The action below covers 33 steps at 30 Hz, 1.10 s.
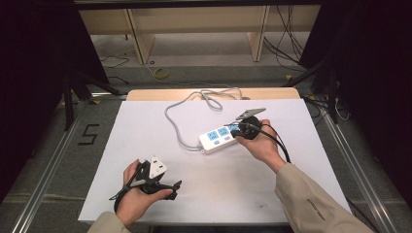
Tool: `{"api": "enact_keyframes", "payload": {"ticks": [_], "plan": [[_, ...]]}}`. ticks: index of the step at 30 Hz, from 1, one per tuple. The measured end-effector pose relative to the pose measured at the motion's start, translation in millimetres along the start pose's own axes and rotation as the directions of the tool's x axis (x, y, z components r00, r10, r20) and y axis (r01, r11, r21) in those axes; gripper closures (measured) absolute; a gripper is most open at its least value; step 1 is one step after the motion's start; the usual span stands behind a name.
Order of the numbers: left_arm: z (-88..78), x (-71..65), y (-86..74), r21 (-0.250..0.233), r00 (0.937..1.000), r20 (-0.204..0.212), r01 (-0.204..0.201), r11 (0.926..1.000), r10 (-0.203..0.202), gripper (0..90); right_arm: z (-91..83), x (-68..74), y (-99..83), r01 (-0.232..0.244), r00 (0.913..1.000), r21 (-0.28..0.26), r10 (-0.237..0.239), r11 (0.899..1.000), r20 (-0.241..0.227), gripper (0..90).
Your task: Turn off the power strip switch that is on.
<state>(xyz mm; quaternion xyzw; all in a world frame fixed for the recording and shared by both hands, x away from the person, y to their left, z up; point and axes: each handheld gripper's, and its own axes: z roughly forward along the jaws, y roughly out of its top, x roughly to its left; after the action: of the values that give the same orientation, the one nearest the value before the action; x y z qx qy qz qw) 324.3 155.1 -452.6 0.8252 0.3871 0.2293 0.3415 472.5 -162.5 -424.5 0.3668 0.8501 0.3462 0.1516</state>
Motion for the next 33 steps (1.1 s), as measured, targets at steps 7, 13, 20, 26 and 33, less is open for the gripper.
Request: {"api": "enact_keyframes", "payload": {"ticks": [7,13,20,26,33], "plan": [[-0.1,-0.1,0.1,-0.001,1.0000,0.000,-0.001,1.0000,0.001,1.9,3.5,-0.1,2.1,-0.006,1.0000,0.006,0.006,1.000,0.001,90.0],[0.0,-0.6,0.4,-0.001,1.0000,0.000,0.000,1.0000,0.000,1.9,5.3,-0.7,3.4,-0.009,1.0000,0.013,0.009,1.000,0.003,90.0],[-0.1,-0.5,0.4,-0.001,1.0000,0.000,-0.001,1.0000,0.001,1.9,8.6,-1.3,7.2,-0.011,0.9999,0.025,0.011,1.000,0.004,90.0],[-0.5,-0.5,0.2,-0.004,1.0000,0.001,-0.001,1.0000,0.001,1.9,14.1,0.4,8.9,-0.006,1.0000,0.039,0.006,0.999,0.000,90.0],[-0.3,-0.5,0.3,-0.002,1.0000,0.000,-0.001,1.0000,0.001,1.9,16.7,0.5,12.4,-0.013,0.9999,0.044,0.013,0.999,0.003,90.0]]}}
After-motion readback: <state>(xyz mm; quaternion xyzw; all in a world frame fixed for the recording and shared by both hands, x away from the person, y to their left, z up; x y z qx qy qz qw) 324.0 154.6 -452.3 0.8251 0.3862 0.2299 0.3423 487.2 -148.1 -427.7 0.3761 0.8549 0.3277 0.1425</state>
